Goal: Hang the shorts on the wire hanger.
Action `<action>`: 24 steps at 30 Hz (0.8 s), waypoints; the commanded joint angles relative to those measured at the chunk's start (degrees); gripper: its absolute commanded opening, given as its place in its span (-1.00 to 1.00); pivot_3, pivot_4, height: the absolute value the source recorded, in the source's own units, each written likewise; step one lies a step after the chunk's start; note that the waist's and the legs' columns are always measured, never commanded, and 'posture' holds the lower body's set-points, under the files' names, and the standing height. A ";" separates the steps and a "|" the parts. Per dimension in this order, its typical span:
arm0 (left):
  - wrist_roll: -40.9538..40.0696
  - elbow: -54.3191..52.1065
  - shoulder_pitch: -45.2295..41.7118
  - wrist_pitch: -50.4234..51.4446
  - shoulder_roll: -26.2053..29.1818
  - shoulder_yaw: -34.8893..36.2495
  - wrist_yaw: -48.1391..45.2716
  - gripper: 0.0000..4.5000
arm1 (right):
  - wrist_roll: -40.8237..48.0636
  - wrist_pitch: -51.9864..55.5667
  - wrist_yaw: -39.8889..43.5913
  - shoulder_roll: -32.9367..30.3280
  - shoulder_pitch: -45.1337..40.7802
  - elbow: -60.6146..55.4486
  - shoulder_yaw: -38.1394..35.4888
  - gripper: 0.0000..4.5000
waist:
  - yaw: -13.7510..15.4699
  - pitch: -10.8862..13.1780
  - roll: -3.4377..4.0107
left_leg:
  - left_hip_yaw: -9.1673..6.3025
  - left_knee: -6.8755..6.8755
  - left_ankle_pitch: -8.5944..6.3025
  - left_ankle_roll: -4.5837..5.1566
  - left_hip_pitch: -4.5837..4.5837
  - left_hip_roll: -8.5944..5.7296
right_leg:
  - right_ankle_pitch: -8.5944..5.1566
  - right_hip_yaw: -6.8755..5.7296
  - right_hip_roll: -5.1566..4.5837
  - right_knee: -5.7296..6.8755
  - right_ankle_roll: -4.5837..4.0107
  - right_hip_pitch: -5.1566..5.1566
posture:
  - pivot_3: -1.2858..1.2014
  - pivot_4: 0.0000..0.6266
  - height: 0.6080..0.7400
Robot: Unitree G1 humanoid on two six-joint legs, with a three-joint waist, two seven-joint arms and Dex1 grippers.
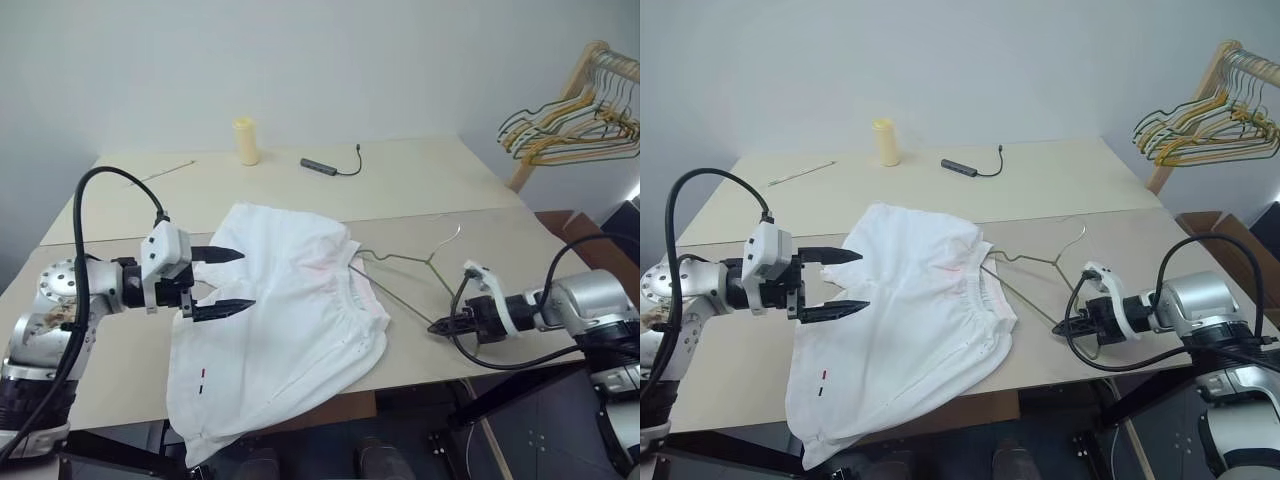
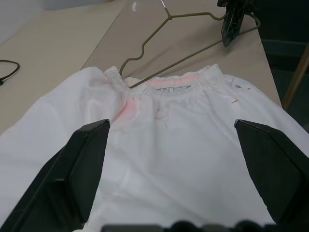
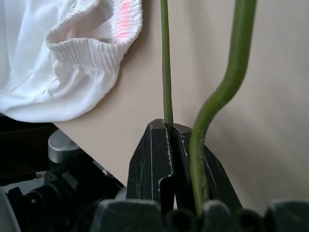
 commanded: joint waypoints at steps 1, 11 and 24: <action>-1.09 -2.01 -0.06 -0.14 0.93 1.88 0.57 1.00 | 2.03 0.17 4.09 -0.91 -2.52 -0.87 -0.30 -1.00 | 0.08 0.00 0.00 | 0.00 -0.01 0.00 0.00 0.00 0.00 | 0.00 0.00 0.00 0.00 0.00 0.00 | 0.02 -0.92 1.00; -0.89 -2.80 0.75 -0.02 1.08 2.32 1.60 1.00 | -3.43 -5.38 3.42 7.92 -10.36 16.64 1.10 -1.00 | 0.66 0.00 0.00 | 0.03 -0.02 0.00 0.00 0.01 0.00 | 0.03 0.00 0.02 -0.01 -0.05 0.00 | 0.04 -0.94 1.00; -1.22 -3.53 1.32 0.72 2.18 3.02 2.11 1.00 | -8.38 -11.51 8.09 13.70 -15.90 28.12 2.89 -1.00 | 1.56 0.00 0.01 | 0.06 -0.04 -0.03 0.03 0.03 0.02 | 0.06 0.00 0.06 -0.02 -0.09 -0.03 | 0.06 -0.92 1.00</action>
